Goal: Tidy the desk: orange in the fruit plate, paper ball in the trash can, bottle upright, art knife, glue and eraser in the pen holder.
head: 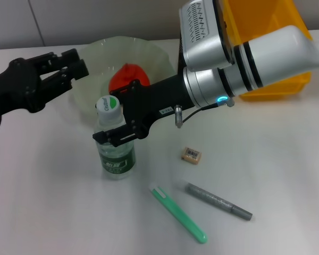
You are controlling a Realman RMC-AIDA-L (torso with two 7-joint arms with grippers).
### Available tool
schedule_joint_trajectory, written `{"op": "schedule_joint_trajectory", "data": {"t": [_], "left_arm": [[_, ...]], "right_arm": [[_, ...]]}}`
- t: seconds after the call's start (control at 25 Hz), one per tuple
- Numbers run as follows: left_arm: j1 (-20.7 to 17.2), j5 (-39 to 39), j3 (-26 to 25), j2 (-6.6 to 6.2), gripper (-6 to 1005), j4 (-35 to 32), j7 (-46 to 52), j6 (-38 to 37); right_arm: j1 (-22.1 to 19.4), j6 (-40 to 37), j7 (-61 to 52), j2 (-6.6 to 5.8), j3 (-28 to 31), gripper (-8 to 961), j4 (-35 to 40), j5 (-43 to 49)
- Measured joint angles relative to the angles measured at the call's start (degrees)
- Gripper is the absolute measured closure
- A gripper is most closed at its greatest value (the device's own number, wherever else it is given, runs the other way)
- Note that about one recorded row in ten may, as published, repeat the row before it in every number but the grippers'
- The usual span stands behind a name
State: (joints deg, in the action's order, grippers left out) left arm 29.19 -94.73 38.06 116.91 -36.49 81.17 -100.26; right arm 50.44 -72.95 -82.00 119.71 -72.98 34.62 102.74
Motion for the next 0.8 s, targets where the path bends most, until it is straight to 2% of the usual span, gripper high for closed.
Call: {"op": "schedule_joint_trajectory", "data": {"t": [0.2, 0.24, 0.4, 0.44, 0.8], "left_arm": [[-1.2, 0.0, 0.2, -0.11, 739, -0.1, -2.1, -0.2], [-2.3, -0.3, 0.5, -0.11, 512, 0.6, -5.4, -0.1], [-2.6, -0.3, 1.0, -0.11, 355, 0.8, -6.2, 0.0], [-2.6, -0.9, 2.4, -0.07, 316, 0.8, -6.8, 0.8], [-2.0, -2.0, 3.1, 0.36, 172, 0.9, -6.8, 2.3]], "right_arm": [[-1.0, -0.5, -0.5, -0.09, 0.5, 279, 1.6, 0.0], [-1.4, -0.6, -0.7, -0.15, 0.5, 279, 2.2, 0.0], [-3.4, -1.1, -1.6, -0.19, 0.6, 279, 5.6, -0.1], [-3.8, -1.2, -1.8, -0.17, 0.6, 279, 6.4, -0.3], [-5.8, -2.6, -2.2, -0.31, 0.1, 280, 9.8, -2.3]]}}
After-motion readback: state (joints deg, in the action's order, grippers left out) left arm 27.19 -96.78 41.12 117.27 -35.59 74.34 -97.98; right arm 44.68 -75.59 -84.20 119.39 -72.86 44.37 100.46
